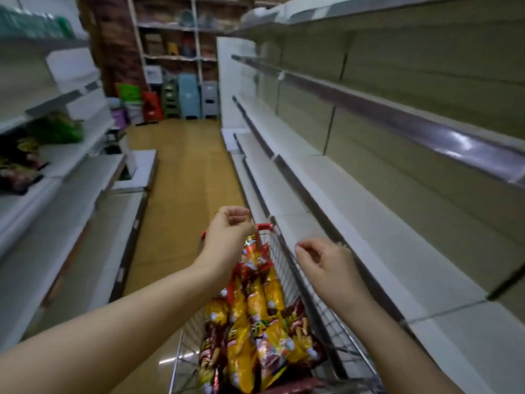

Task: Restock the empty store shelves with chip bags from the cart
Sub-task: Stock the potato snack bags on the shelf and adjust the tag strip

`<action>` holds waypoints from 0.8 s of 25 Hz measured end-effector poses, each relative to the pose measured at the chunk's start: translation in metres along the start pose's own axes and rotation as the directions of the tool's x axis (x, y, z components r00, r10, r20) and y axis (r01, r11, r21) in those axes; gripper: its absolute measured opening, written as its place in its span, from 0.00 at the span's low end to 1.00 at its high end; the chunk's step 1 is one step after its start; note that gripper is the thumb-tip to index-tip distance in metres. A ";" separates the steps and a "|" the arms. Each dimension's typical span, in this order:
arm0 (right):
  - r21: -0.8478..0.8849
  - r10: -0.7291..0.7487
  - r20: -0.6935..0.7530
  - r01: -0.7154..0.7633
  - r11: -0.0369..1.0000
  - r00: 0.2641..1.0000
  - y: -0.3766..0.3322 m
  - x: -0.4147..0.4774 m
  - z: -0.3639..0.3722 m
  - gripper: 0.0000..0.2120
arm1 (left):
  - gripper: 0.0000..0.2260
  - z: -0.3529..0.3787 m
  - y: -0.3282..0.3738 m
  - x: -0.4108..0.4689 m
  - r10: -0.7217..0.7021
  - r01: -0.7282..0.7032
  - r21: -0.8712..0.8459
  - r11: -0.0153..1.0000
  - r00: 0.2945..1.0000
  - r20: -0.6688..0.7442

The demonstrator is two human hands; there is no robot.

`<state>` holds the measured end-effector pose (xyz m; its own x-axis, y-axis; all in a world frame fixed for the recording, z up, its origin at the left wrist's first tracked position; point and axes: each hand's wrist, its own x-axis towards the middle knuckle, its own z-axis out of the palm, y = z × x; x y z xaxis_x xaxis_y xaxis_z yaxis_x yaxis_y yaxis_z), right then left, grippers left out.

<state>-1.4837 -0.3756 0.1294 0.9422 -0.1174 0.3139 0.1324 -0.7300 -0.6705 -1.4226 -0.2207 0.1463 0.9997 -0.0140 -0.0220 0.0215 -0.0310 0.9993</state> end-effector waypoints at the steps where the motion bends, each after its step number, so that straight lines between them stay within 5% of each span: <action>1: -0.006 0.030 0.058 -0.030 1.000 0.998 0.006 0.010 0.023 0.08 | 0.09 -0.015 -0.010 0.014 -0.035 0.035 0.006 0.999 0.999 -0.025; 9: -0.123 0.329 0.429 -0.307 0.944 0.841 0.092 0.063 0.166 0.11 | 0.07 -0.060 -0.105 0.088 -0.327 0.327 -0.016 0.945 0.940 -0.091; 16: -0.088 0.458 0.569 -0.503 0.860 0.683 0.166 0.117 0.303 0.25 | 0.07 -0.049 -0.192 0.122 -0.490 0.479 -0.106 0.872 0.854 -0.175; 20: 0.033 0.551 0.600 -0.706 0.707 0.580 0.200 0.134 0.380 0.38 | 0.04 -0.047 -0.240 0.123 -0.594 0.581 -0.122 0.805 0.782 -0.190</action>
<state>-1.2141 -0.2814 -0.2175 0.8039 -0.0664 -0.5910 -0.5617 -0.4110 -0.7180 -1.3046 -0.1681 -0.0945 0.7716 0.1978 -0.6046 0.6001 0.0891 0.7950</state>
